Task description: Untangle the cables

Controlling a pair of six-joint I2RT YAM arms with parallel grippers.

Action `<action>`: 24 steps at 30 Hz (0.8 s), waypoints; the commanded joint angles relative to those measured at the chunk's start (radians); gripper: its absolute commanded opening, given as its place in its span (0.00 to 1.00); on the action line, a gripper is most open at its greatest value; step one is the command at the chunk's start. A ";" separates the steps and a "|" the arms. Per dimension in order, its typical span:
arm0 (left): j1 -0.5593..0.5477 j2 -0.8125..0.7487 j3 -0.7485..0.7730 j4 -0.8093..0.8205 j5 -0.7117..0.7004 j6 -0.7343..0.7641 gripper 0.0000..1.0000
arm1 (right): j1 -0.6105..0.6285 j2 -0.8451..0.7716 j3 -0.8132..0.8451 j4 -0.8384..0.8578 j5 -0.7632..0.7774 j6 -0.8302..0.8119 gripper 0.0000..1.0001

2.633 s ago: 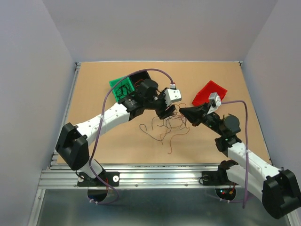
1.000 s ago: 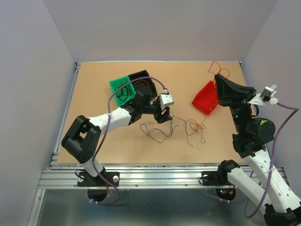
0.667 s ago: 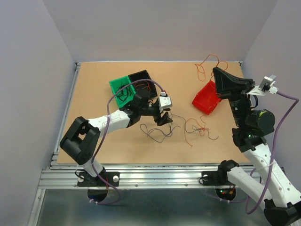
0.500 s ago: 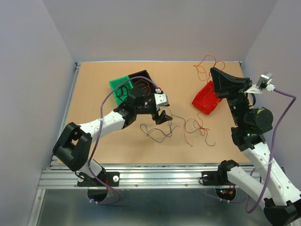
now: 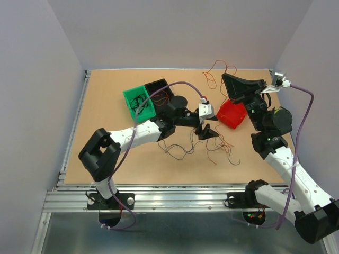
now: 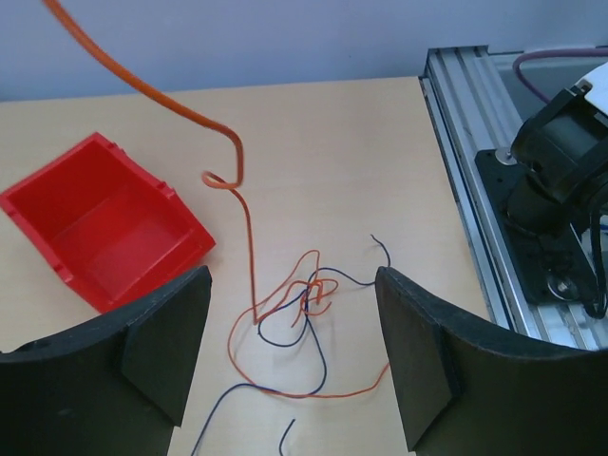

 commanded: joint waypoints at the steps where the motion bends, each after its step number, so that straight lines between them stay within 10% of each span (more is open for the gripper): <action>1: -0.041 0.072 0.074 0.028 -0.043 -0.005 0.81 | 0.007 0.010 0.101 0.117 -0.027 0.049 0.01; 8: -0.073 0.175 0.149 -0.029 -0.170 0.000 0.70 | 0.007 0.024 0.127 0.124 -0.031 0.069 0.00; 14: -0.075 0.207 0.223 -0.093 -0.138 -0.049 0.00 | 0.007 0.001 0.075 0.134 0.037 0.087 0.01; 24: -0.035 -0.001 0.284 -0.375 -0.089 0.020 0.00 | 0.005 -0.154 -0.092 -0.029 0.214 -0.132 0.01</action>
